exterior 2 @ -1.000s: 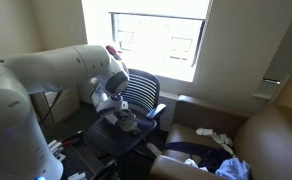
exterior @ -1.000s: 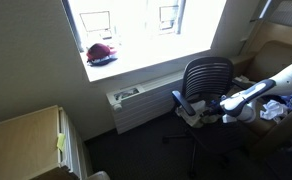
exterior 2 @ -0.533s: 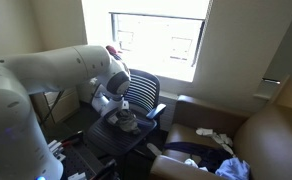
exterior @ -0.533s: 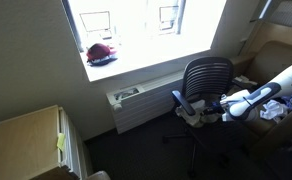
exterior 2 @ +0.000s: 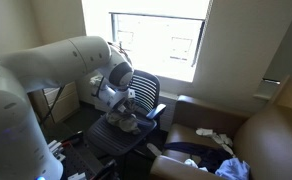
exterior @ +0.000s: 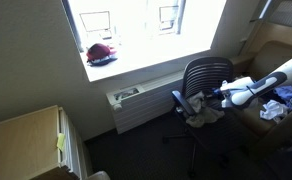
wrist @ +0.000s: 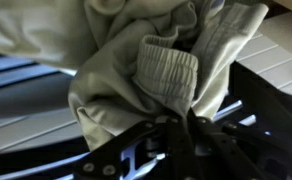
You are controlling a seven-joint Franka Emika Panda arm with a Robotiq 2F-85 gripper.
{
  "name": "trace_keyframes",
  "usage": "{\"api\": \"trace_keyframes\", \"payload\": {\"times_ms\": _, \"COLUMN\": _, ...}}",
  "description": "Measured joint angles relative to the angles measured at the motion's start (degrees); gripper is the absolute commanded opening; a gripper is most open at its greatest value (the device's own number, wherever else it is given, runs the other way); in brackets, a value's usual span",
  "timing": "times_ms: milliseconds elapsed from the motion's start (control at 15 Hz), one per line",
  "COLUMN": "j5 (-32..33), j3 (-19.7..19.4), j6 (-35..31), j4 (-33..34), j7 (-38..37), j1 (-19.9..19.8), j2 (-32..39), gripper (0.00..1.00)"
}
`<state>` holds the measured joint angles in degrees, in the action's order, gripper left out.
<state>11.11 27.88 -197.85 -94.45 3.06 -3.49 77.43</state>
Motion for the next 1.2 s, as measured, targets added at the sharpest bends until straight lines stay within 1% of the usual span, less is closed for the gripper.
{"api": "trace_keyframes", "payload": {"times_ms": 200, "j5": 3.8, "j3": 3.0, "j6": -0.1, "j4": -1.2, "j7": -0.3, "j1": -3.3, "j2": -6.3, "gripper": 0.02}}
{"api": "trace_keyframes", "payload": {"times_ms": 333, "j5": 6.1, "j3": 5.8, "j6": -0.1, "j4": -0.3, "j7": -0.3, "j1": -6.2, "j2": -9.9, "gripper": 0.02}}
{"api": "trace_keyframes", "payload": {"times_ms": 600, "j5": 6.8, "j3": 12.5, "j6": -0.1, "j4": 2.9, "j7": -1.5, "j1": -11.9, "j2": -16.2, "gripper": 0.02}}
{"api": "trace_keyframes", "payload": {"times_ms": 733, "j5": 5.3, "j3": 16.0, "j6": -0.1, "j4": 4.5, "j7": -2.5, "j1": -14.8, "j2": -19.3, "gripper": 0.02}}
{"api": "trace_keyframes", "payload": {"times_ms": 867, "j5": 2.4, "j3": 18.4, "j6": -0.1, "j4": 5.8, "j7": -4.1, "j1": -17.3, "j2": -22.9, "gripper": 0.02}}
{"api": "trace_keyframes", "payload": {"times_ms": 1000, "j5": -1.3, "j3": 19.7, "j6": -0.1, "j4": 7.0, "j7": -6.2, "j1": -19.7, "j2": -26.9, "gripper": 0.02}}
{"api": "trace_keyframes", "payload": {"times_ms": 1200, "j5": -7.1, "j3": 19.6, "j6": -0.1, "j4": 8.7, "j7": -9.0, "j1": -23.2, "j2": -33.5, "gripper": 0.02}}
